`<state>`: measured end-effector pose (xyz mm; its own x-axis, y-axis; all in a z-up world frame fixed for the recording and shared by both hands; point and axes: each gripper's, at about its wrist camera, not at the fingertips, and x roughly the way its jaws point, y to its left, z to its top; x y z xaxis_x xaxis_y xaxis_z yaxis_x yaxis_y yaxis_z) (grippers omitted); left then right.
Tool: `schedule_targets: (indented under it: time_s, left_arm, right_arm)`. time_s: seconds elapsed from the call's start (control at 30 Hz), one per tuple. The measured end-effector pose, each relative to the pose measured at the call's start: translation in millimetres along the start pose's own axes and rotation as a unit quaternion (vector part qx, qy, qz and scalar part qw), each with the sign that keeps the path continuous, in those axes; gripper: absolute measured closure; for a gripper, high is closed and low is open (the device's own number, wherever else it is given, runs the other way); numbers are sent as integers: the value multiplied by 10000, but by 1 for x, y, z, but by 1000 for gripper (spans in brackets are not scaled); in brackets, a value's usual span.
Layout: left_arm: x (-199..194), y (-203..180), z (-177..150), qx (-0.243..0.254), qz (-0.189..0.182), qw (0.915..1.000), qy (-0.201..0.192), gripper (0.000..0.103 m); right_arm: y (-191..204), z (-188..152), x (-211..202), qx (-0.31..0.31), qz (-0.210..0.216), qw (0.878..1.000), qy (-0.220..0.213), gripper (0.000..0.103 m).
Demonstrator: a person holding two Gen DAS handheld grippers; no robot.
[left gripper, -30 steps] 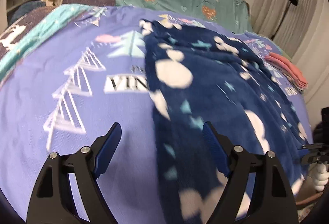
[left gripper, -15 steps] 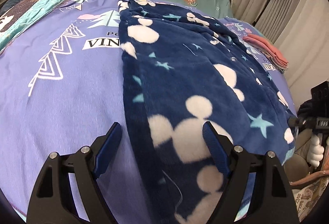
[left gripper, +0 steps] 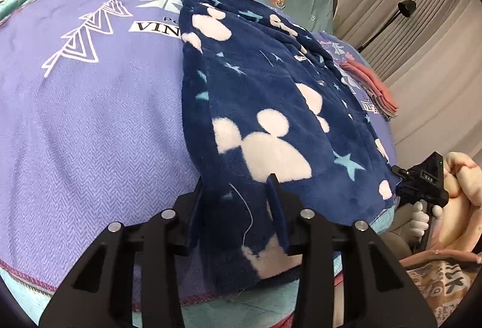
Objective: Fold small clothes
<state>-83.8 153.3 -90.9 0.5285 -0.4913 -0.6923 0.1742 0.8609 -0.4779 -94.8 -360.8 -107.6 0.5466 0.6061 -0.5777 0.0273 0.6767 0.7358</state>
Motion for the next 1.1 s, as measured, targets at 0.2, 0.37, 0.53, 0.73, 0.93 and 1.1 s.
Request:
schedule_targets:
  time_s: [0.2, 0.37, 0.53, 0.73, 0.93, 1.1]
  left_arm:
    - [11, -14, 1, 289, -100, 9994, 165, 41]
    - [5, -9, -5, 113, -200, 9997, 109, 40]
    - [12, -16, 2, 284, -57, 9994, 208, 40]
    - [27, -18, 16, 321, 89, 9994, 10, 79]
    - [2, -29, 32, 226, -311, 9982, -455, 87]
    - [-47, -58, 56, 591, -688, 9877, -1273, 90]
  right_arm:
    - [16, 14, 28, -207, 239, 9987, 388, 61]
    - [7, 3, 13, -109, 170, 9991, 364, 67]
    - [11, 3, 8, -225, -181, 9991, 318, 63]
    - [15, 15, 27, -276, -145, 9991, 303, 87]
    - [29, 23, 6, -337, 525, 9981, 2, 90]
    - [70, 32, -30, -880, 1268, 9866, -524, 91]
